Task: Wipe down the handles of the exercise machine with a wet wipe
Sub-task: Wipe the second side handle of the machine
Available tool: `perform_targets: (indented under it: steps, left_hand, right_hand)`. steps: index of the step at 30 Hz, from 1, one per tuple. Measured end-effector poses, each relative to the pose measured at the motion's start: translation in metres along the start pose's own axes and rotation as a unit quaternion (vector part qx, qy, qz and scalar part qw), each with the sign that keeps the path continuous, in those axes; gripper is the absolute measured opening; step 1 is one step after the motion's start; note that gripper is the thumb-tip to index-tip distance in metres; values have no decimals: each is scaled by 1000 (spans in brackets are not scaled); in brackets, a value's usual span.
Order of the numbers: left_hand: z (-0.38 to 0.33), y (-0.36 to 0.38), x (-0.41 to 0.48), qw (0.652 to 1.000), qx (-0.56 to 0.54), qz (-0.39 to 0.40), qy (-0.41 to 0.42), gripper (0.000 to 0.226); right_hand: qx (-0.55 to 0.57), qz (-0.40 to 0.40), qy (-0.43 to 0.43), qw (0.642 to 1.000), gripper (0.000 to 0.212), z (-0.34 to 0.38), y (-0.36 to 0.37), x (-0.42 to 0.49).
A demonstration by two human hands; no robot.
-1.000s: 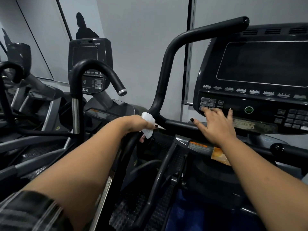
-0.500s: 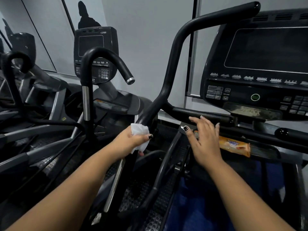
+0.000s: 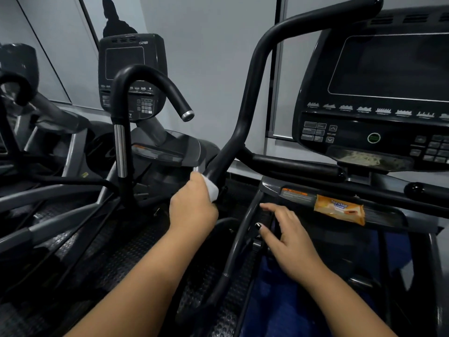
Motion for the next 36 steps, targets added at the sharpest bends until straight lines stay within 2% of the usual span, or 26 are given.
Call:
perform_targets:
  steps: [3,5,7,9,13,15,17,21,26,29,32,36]
  left_hand:
    - [-7,-4,35,996,-24,86,-28,31]
    - [-2,-4,52,975,-146,163,-35,33]
    - [2,-3,54,924,-303,226,-54,38]
    - [7,-2,50,881,-389,262,-68,43]
    - [22,4,38,797,-486,350,-85,56]
    - [31,7,30,778,-495,383,-55,56]
    - [38,8,19,785,-478,393,-26,48]
    - [47,5,3,837,-413,360,12,28]
    - [55,5,-10,860,-401,314,17,26]
    - [58,8,-18,881,-404,240,49,18]
    - [57,11,-29,906,-380,155,102,21]
    - [62,13,-46,951,-284,71,100,23]
  right_hand:
    - [-4,2,-6,1000,42,4,2,-3]
    - [-1,0,0,1000,43,8,1,-4]
    - [14,-8,7,1000,44,12,1,-7]
    - [26,-14,18,999,43,13,1,-12]
    - [42,-18,32,998,38,12,3,-28]
    - [52,-22,44,997,37,11,4,-35]
    - [60,-30,54,996,37,11,4,-42]
    - [74,-39,68,994,37,15,9,-56]
    - [82,-41,72,993,35,23,25,-75]
    - [86,-46,77,992,34,24,34,-85]
    - [107,-55,83,989,32,24,40,-91]
    - [124,-63,93,986,31,30,48,-96]
Point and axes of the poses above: each hand's wrist, its own x-axis towards the middle knuckle, its own y-axis out of the palm, z = x × y, the point moved 2 cm from there along x, towards the middle knuckle, and after that the axes turned 8 degrees about y, right-handed, at the moved point
